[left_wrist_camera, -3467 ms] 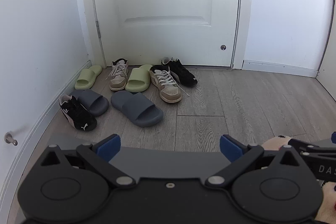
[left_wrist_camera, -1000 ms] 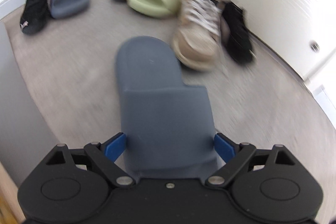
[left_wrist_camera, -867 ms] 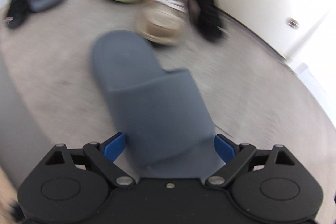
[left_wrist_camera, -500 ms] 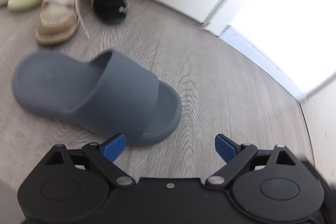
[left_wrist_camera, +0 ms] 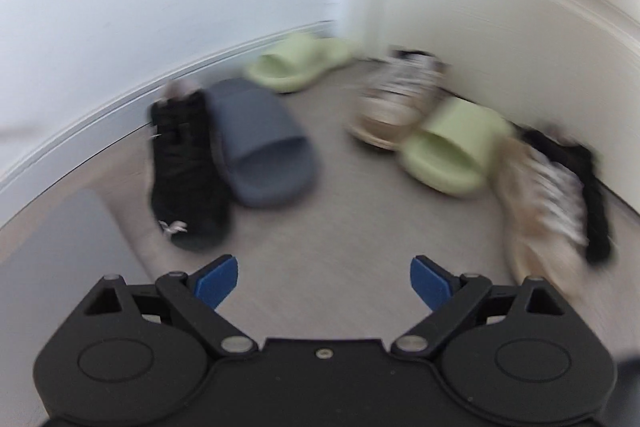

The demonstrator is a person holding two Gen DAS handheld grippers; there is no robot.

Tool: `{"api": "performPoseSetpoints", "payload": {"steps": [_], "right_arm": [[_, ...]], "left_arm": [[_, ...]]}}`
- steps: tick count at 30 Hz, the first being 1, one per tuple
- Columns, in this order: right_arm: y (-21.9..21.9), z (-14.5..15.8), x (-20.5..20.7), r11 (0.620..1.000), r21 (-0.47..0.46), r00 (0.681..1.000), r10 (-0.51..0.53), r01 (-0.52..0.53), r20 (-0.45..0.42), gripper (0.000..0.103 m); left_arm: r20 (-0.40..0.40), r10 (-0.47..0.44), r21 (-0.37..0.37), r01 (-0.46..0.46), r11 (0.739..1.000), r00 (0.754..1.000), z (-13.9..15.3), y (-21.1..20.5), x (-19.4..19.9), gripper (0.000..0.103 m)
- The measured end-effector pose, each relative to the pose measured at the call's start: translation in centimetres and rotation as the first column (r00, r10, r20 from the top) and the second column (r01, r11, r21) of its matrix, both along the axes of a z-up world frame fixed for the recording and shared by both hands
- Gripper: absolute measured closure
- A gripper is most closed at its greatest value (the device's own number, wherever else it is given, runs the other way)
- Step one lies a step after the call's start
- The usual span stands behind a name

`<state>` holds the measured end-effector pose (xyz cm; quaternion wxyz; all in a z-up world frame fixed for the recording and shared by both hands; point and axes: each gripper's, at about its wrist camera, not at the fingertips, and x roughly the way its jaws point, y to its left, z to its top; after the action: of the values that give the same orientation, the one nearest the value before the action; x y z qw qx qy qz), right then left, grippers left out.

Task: Organize scattered shoes
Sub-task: 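Carry the grey slide with the left gripper beside the other grey slide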

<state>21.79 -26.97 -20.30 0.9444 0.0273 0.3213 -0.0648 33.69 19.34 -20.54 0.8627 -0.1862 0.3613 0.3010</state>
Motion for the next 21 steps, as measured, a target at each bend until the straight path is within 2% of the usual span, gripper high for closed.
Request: {"api": "performPoseSetpoints", "payload": {"steps": [2, 3, 5, 6, 8, 9, 11, 14, 18, 21], "right_arm": [[1.3, -0.5, 0.3, 1.0, -0.003, 0.999, 0.022, -0.023, -0.029, 0.0], [1.9, -0.6, 0.4, 0.999, 0.0, 0.999, 0.033, -0.033, -0.04, 0.0], [3.5, -1.0, 0.7, 0.998, -0.001, 0.996, 0.065, -0.066, -0.059, 0.0], [4.2, -1.1, 0.8, 0.997, -0.005, 0.995, 0.083, -0.083, -0.062, 0.0], [6.0, -1.2, 1.0, 0.992, -0.012, 0.99, 0.128, -0.129, -0.065, 0.0], [6.6, -1.2, 1.1, 0.99, -0.01, 0.988, 0.141, -0.142, -0.065, 0.0], [7.6, -1.1, 1.3, 0.987, -0.004, 0.985, 0.158, -0.159, -0.069, 0.0], [9.0, -1.3, 1.7, 0.985, -0.013, 0.982, 0.17, -0.172, -0.08, 0.0], [9.4, -1.5, 1.8, 0.984, -0.02, 0.98, 0.174, -0.176, -0.092, 0.0], [9.2, -1.7, 2.0, 0.986, -0.024, 0.982, 0.163, -0.166, -0.099, 0.0]], "left_arm": [[0.025, 0.071, -0.07, -0.069, 0.995, 0.997, -1.3, 3.1, 1.2, 0.011], [0.045, 0.096, -0.131, -0.089, 0.987, 0.994, -1.9, 4.2, 1.5, 0.013], [0.113, 0.148, -0.294, -0.109, 0.95, 0.982, -3.1, 5.9, 1.7, 0.013], [0.148, 0.179, -0.353, -0.117, 0.928, 0.973, -3.3, 6.3, 1.6, 0.013], [0.216, 0.247, -0.459, -0.125, 0.879, 0.945, -3.5, 7.1, 1.4, 0.013], [0.245, 0.278, -0.477, -0.134, 0.868, 0.929, -3.3, 7.4, 1.4, 0.012], [0.26, 0.301, -0.443, -0.164, 0.881, 0.918, -2.9, 7.9, 2.1, 0.012], [0.221, 0.293, -0.342, -0.208, 0.917, 0.93, -2.9, 8.0, 3.7, 0.012], [0.129, 0.31, -0.259, -0.27, 0.928, 0.942, -3.5, 8.1, 5.1, 0.012], [0.099, 0.294, -0.234, -0.265, 0.935, 0.951, -4.2, 8.9, 6.1, 0.012]]}}
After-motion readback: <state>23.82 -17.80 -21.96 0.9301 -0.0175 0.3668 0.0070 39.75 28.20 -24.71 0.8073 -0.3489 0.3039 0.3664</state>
